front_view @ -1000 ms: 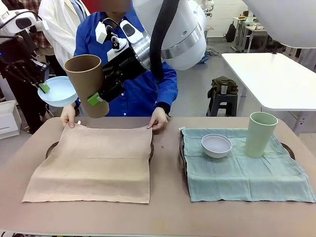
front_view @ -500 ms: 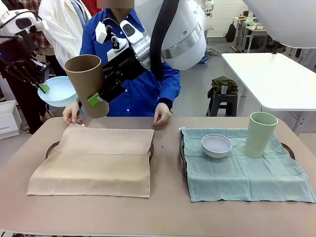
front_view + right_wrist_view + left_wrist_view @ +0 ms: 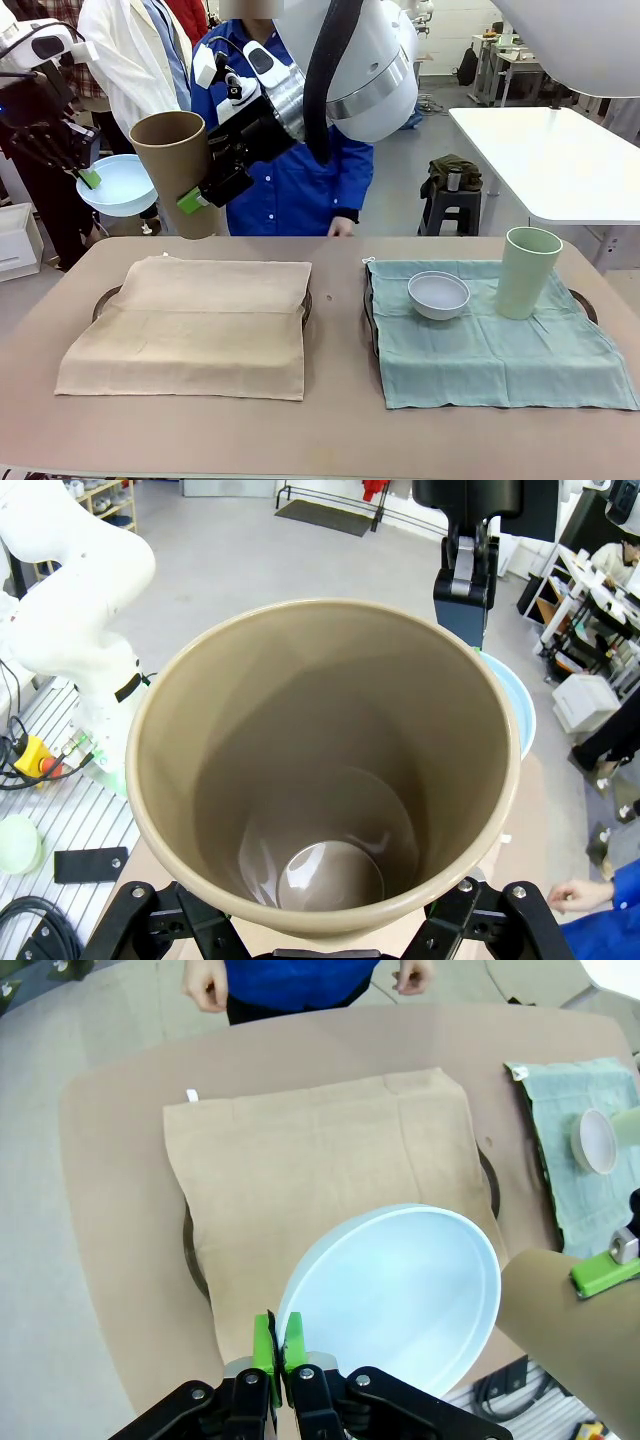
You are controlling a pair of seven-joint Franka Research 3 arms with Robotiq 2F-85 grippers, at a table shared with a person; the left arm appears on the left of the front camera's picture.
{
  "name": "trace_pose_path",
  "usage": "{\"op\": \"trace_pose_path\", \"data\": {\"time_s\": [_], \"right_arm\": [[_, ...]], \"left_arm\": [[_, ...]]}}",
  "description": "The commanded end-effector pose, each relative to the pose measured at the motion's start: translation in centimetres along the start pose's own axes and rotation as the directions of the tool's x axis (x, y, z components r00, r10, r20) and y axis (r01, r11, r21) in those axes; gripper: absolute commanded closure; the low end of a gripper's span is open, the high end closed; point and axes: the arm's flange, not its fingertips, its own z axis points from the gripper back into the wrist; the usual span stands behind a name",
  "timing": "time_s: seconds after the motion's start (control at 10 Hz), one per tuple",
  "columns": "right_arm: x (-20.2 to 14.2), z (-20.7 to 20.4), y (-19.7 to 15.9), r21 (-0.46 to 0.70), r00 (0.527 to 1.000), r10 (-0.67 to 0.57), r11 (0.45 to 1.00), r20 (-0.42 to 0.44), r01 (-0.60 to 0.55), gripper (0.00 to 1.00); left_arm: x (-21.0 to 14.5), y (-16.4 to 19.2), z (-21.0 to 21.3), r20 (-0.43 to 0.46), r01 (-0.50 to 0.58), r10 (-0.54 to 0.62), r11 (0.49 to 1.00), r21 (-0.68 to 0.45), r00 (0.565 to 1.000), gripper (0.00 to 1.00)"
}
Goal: Set up a tray with a mat and arrange the tableware.
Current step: Place the Picnic Bowl and Reusable plastic cup back onto the Handle tray in front of the human's position.
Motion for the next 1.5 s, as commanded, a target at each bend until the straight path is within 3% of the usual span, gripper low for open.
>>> {"op": "trace_pose_path", "data": {"time_s": [0.0,0.3,0.8,1.4], "right_arm": [[0.0,0.0,0.0,0.0,1.0,0.0,1.0,0.0,0.0,0.17],[-7.0,-0.4,-1.9,0.018,0.998,0.052,0.998,0.03,-0.053,0.17],[-17.2,-3.9,-3.5,0.043,0.994,0.008,0.999,0.111,-0.013,0.17],[-19.1,-4.9,-3.5,0.06,0.996,-0.026,0.998,0.084,0.021,0.17]], "left_arm": [[0.0,0.0,0.0,0.0,0.0,0.0,1.0,0.0,1.0,0.96],[1.2,1.7,-6.3,-0.074,0.011,-0.017,0.997,-0.08,0.997,0.96],[1.1,3.6,-15.1,-0.218,0.012,-0.027,0.998,-0.069,0.976,0.96],[0.6,3.3,-17.0,-0.249,0.001,-0.018,0.998,-0.065,0.968,0.96]]}}
